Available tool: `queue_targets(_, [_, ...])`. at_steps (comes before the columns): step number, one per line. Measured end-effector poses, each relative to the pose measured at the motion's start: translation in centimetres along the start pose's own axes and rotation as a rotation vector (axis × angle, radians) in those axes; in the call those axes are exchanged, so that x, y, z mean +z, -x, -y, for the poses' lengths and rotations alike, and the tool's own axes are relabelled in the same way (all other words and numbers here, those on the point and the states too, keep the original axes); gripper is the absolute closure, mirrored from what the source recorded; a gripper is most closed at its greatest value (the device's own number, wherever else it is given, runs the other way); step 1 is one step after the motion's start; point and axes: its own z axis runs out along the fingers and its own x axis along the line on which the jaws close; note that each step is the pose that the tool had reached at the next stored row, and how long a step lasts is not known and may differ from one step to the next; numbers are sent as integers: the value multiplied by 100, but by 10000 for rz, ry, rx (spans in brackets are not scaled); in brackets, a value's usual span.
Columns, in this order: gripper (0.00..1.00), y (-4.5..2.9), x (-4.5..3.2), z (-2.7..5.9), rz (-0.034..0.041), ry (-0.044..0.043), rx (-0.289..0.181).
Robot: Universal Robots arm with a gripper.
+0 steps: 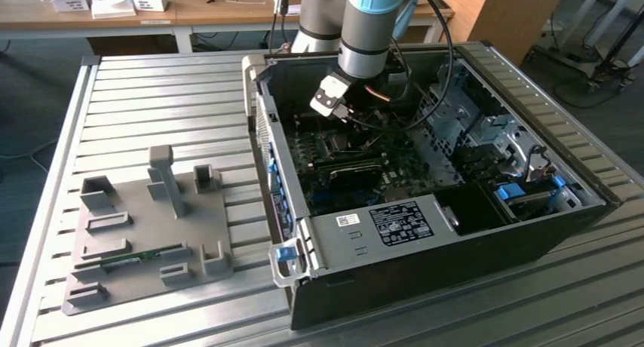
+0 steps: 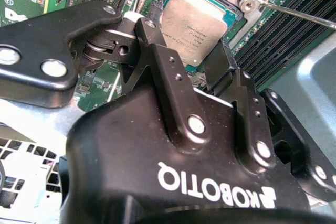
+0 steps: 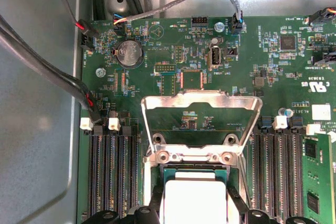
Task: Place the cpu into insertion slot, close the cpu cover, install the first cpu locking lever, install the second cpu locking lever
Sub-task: 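Place the cpu into insertion slot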
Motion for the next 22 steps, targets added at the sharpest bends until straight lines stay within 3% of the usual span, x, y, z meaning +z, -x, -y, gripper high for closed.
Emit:
queue_targets(7, [46, 0, 0, 0, -13, 2, 1])
queue_targets(11, [46, 2, -1, -1, -63, 18, 4])
queue_targets(22, [46, 1, 1, 7, -71, 29, 2])
